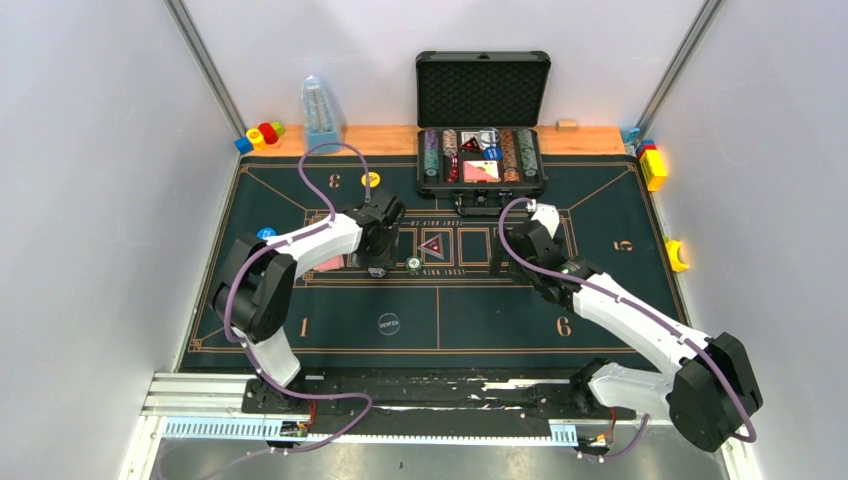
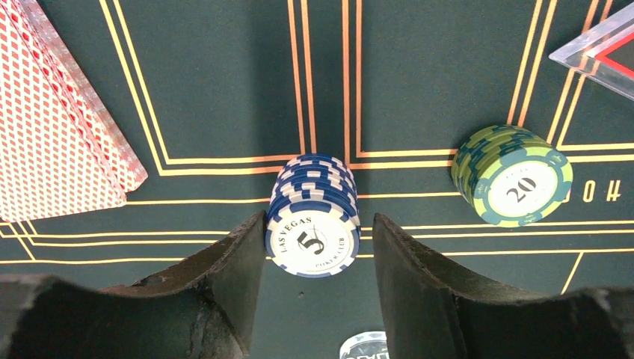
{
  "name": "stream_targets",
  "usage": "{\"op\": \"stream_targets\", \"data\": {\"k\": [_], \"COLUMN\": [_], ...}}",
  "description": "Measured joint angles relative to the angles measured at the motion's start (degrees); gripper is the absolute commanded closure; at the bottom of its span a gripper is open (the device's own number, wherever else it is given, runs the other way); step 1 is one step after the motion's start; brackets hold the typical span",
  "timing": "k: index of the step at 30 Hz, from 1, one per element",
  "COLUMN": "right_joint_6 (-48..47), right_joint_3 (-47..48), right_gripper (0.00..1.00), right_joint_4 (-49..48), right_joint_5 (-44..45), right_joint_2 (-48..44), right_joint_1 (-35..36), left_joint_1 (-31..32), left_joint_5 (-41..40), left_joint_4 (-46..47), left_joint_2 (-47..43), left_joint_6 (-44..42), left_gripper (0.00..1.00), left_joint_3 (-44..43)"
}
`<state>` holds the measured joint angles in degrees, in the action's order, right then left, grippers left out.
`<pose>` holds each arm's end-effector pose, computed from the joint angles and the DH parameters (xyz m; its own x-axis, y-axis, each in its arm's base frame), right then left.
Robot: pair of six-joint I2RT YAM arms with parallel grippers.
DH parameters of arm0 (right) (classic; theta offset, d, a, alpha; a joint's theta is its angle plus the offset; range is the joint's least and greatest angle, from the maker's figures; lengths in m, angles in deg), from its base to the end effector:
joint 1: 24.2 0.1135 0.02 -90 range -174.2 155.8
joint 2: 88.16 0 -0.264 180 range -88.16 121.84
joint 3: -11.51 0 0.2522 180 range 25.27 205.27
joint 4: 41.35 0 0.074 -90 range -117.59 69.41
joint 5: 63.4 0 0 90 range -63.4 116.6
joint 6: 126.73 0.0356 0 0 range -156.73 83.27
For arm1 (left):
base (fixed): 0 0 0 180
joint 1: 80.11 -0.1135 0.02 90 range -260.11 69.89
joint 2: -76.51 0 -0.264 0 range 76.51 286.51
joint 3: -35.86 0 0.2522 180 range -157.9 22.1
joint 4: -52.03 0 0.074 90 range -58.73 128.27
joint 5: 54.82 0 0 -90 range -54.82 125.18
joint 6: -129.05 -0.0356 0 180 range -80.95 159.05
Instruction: Distribute texas hold em gaming equipment
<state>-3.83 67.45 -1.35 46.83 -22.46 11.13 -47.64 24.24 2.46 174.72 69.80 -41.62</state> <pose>0.1942 0.1226 0.2294 -0.7186 0.1153 -0.6858 0.0357 0.9910 0.1293 0.2823 -0.1716 0.1829 -0.9245 -0.0067 -0.3811 0.0005 0.9998 -0.0188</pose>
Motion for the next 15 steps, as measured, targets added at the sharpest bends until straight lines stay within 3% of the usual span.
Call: {"op": "stream_targets", "data": {"k": [15], "right_joint_6": [0.0], "right_joint_3": [0.0], "right_gripper": [0.05], "right_joint_4": [-0.3], "right_joint_5": [0.3], "right_joint_2": [2.1], "right_joint_1": [0.0], "left_joint_1": [-0.3], "left_joint_5": [0.3], "left_joint_4": [-1.3], "left_joint_2": [0.7], "left_joint_6": [0.0], "left_gripper": [0.45], "left_joint_3": [-1.7]}}
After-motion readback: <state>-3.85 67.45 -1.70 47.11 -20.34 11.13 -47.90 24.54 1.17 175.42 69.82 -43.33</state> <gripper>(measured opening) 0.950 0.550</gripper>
